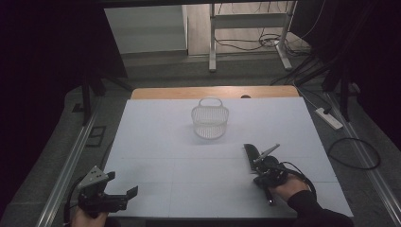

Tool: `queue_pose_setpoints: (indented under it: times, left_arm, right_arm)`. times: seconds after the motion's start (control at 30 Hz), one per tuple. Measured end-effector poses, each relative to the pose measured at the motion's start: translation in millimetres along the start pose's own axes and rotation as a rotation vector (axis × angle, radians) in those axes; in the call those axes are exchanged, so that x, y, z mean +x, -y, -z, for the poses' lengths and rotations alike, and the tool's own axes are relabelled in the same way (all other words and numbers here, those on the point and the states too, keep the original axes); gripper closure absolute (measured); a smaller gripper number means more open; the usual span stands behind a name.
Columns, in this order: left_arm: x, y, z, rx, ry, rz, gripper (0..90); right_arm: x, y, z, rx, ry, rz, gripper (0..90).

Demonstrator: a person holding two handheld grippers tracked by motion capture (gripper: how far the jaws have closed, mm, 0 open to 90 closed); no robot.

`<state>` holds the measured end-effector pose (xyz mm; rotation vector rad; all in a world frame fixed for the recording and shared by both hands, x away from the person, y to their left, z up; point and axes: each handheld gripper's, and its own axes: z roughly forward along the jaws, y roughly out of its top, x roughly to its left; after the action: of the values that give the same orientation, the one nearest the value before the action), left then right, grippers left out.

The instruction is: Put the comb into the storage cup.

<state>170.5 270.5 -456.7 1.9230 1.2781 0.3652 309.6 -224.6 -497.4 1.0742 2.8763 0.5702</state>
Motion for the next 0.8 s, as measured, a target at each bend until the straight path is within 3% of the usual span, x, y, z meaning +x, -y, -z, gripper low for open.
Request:
queue_pose_setpoints:
  times: [0.6,0.8]
  left_arm:
    - [0.0,-0.2,-0.2,0.0,0.001,0.001,0.2]
    - [-0.1,-0.3,-0.3,0.0,0.0,0.0,0.2]
  right_arm:
    - [-31.0,14.7,12.6,0.0,0.053,-0.084,88.8]
    - [-31.8,16.0,14.9,-0.012,0.047,-0.094,89.0]
